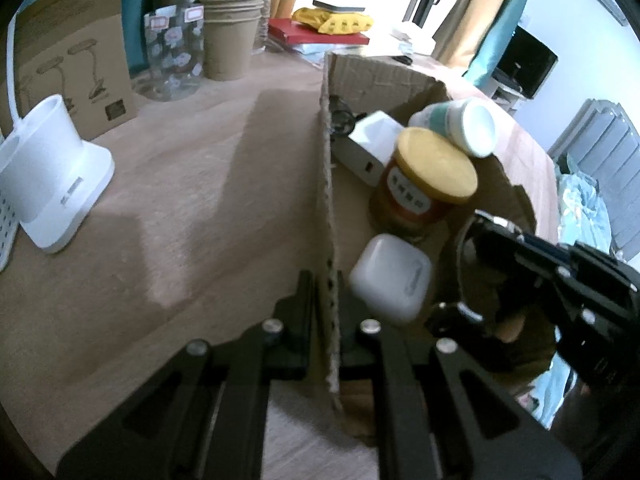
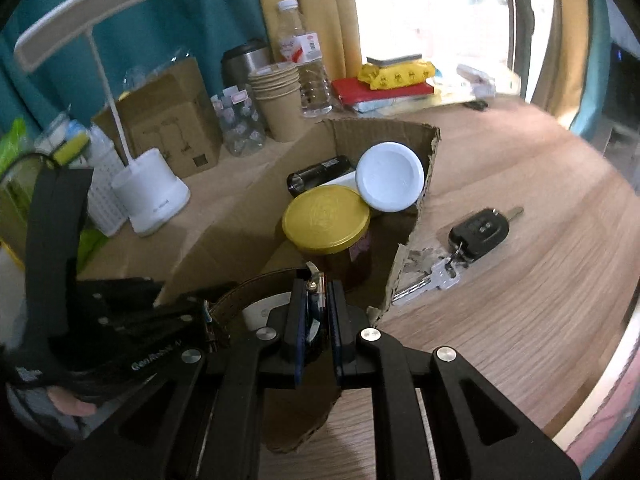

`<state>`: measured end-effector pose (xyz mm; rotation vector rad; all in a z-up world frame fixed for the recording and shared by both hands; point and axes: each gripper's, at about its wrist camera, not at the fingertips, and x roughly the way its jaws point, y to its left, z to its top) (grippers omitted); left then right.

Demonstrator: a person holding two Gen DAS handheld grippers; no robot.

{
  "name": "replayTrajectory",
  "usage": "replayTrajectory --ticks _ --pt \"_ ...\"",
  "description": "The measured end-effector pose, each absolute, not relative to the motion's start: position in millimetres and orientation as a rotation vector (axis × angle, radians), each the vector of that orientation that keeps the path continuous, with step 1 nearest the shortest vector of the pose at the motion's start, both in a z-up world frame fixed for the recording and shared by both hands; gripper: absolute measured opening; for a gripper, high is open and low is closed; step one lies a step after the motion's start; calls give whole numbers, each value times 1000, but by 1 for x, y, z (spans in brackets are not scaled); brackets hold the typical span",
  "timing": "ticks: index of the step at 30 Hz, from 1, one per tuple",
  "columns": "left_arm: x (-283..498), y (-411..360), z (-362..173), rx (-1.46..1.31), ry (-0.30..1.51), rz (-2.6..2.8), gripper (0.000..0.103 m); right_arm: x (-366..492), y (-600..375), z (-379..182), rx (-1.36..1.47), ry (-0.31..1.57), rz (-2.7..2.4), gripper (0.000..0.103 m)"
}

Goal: Organize rigid objects
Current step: 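Carry the wristwatch into the box and open the right gripper, then move the right gripper back toward the black car key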

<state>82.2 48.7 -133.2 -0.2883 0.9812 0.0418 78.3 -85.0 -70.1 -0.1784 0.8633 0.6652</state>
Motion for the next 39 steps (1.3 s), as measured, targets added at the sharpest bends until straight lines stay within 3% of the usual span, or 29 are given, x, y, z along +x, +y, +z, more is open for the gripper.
replayTrajectory --ticks 13,33,39 --pt "85 46 -132 -248 1002 71 9 77 -83 -72 -194 849 682 15" --pt "85 47 -132 -232 1008 82 9 71 -91 -53 -104 797 729 64" --pt "85 47 -133 -237 1004 85 9 75 -103 -44 -74 778 718 67"
